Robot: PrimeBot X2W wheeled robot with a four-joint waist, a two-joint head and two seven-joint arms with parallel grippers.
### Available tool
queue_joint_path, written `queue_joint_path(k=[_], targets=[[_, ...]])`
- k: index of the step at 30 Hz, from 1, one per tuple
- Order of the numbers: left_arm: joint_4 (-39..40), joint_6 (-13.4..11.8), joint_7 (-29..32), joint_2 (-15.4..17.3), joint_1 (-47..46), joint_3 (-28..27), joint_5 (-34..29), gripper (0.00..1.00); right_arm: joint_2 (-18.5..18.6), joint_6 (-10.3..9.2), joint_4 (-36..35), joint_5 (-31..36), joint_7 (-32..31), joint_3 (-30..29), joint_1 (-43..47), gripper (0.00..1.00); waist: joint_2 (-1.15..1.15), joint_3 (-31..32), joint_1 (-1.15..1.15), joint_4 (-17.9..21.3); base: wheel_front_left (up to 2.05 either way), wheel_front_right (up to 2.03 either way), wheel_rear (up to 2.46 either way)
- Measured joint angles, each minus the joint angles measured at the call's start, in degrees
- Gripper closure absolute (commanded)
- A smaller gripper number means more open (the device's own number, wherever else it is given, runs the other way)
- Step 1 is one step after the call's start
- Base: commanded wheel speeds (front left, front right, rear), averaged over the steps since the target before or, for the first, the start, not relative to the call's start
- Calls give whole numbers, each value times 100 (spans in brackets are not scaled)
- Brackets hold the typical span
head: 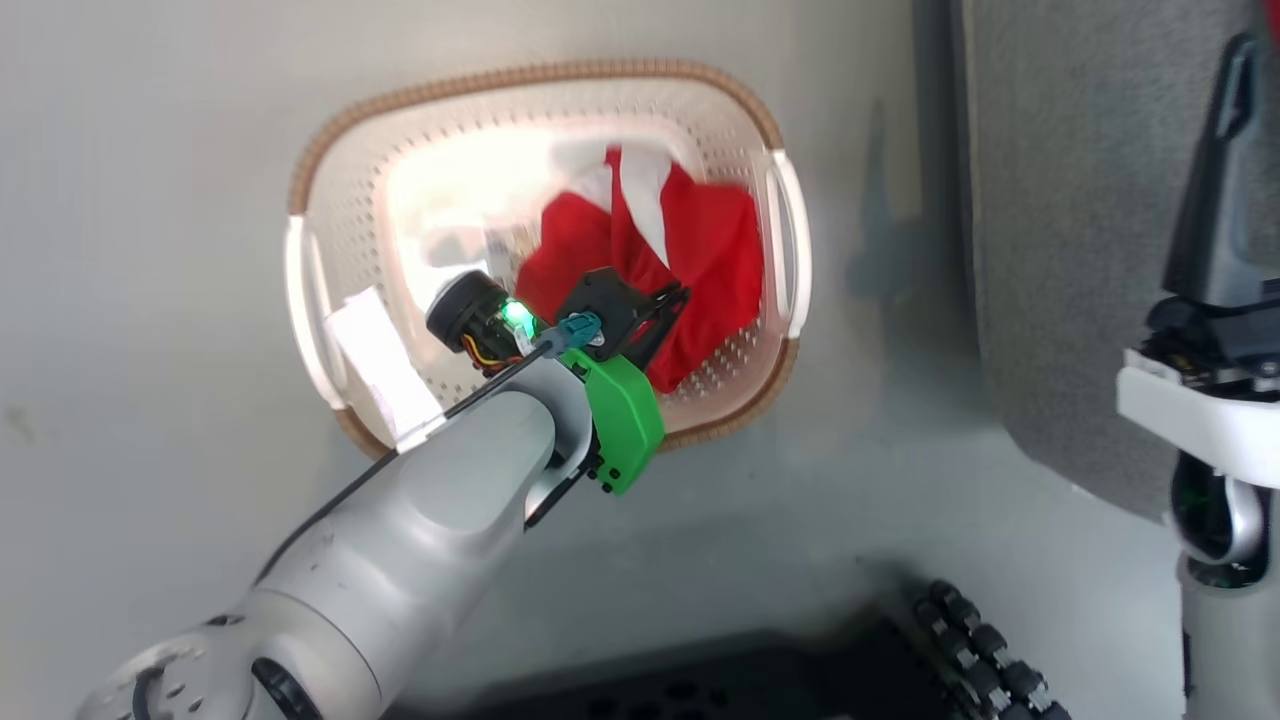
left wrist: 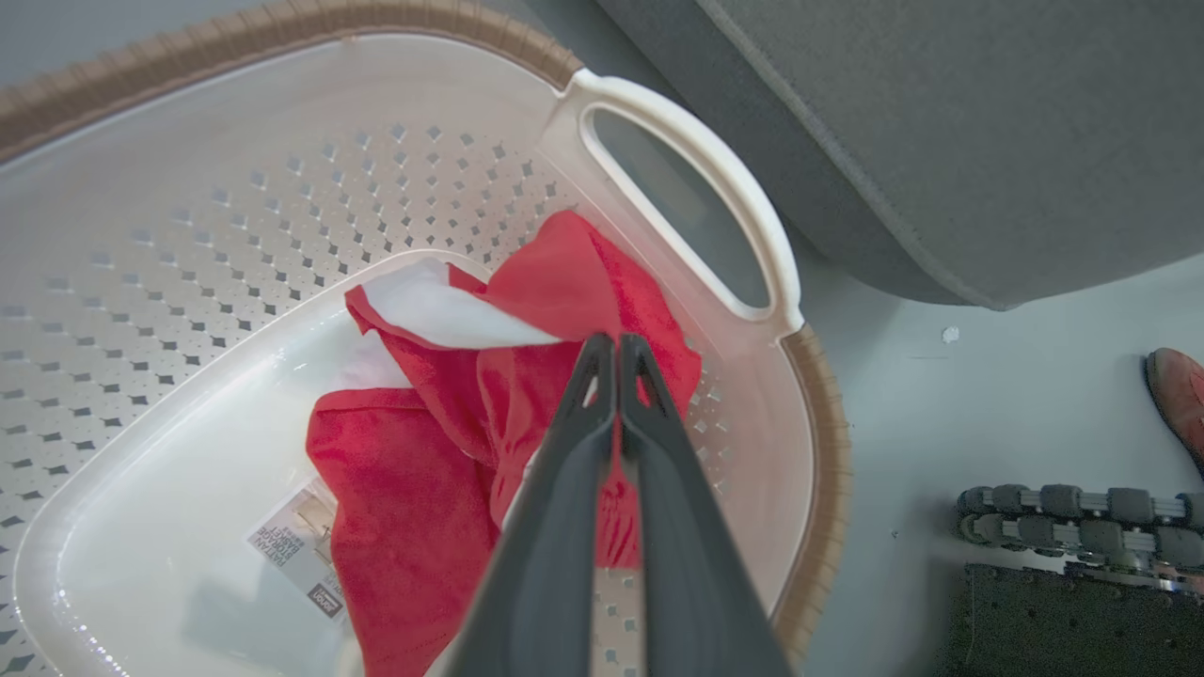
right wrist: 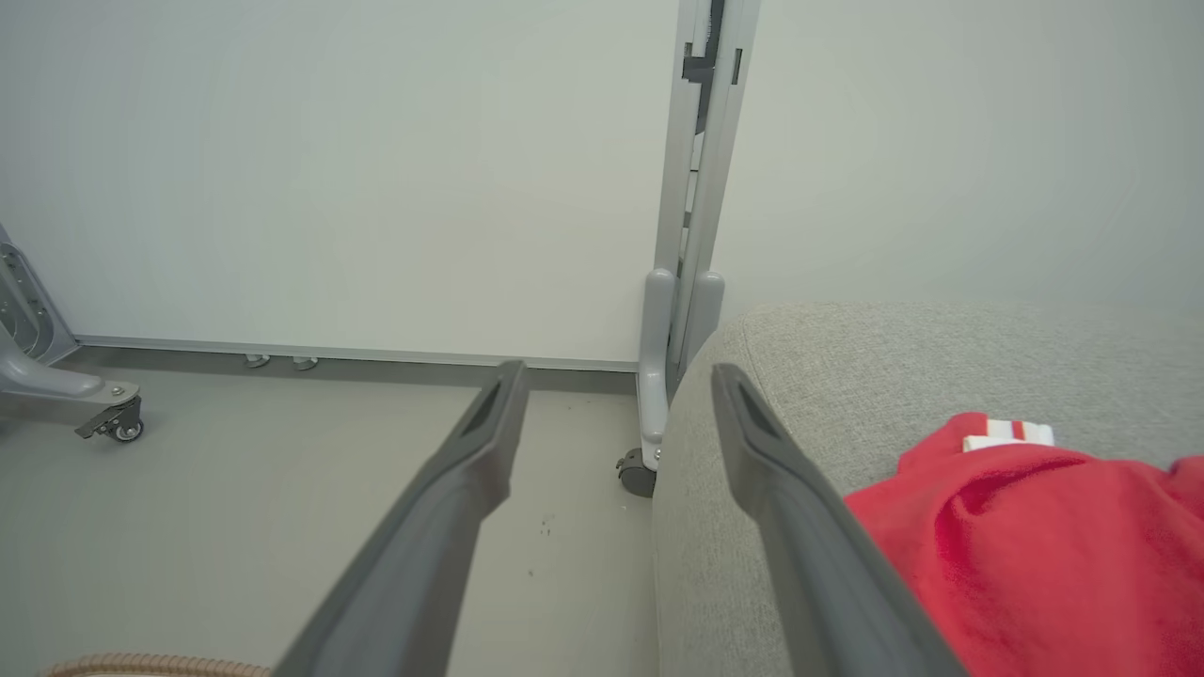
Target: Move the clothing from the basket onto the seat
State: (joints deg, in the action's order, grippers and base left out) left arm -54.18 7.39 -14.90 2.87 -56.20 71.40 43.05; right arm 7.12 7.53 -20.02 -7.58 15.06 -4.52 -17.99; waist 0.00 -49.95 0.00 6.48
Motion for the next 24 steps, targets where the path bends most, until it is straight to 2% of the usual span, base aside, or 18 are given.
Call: queue_joint_path(k=[8,13,24], targets=[[834,0,-11,170,965,-1339,-275,100,-124,-1,508,-41,0,198,291,0,0,1005,0,-115,0,0,0],[1682,0,-12,233,1890,-2485,-702,100,-185,-1,831,-126,0,244,747,0,0,1898,0,-171,0,0,0],[3794,0,-13,121,3264,-4000,-1245,100,-174,-1,1237,-279,0,482,1446,0,0,3456,0,-212,0,0,0]])
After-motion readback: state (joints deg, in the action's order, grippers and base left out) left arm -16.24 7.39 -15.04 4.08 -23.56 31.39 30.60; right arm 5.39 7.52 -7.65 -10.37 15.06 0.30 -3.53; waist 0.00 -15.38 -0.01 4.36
